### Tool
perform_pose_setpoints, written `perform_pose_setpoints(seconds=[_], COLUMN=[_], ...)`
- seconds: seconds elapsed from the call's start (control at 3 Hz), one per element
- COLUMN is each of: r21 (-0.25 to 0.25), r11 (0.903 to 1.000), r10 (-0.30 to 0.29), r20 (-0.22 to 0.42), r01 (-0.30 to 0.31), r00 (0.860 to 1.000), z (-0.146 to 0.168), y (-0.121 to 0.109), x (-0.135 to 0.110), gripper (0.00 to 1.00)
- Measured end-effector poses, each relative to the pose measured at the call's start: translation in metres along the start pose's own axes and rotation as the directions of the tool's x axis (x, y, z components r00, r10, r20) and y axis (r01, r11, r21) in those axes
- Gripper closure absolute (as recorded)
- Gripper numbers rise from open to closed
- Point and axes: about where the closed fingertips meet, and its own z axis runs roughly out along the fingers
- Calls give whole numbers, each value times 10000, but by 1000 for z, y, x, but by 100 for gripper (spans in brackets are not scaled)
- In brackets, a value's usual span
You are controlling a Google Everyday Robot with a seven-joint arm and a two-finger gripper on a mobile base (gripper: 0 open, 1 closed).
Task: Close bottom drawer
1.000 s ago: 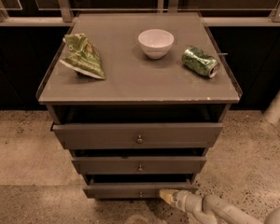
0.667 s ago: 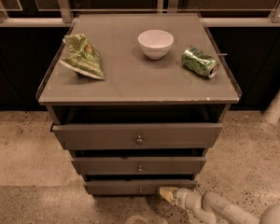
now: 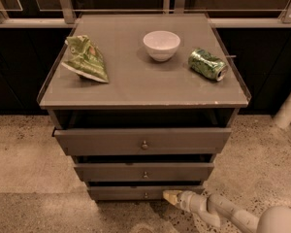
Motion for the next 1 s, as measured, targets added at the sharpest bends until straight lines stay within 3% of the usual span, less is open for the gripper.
perform_pose_setpoints(seconds=[0.67,1.0], r21=[-210,74], r11=[9997,9997], r10=[122,212], r20=[-29,101], r01=[-123,-213], r00=[9999,9997], z=[1,-28], y=[1,9], x=[-2,-5], gripper=[100,100])
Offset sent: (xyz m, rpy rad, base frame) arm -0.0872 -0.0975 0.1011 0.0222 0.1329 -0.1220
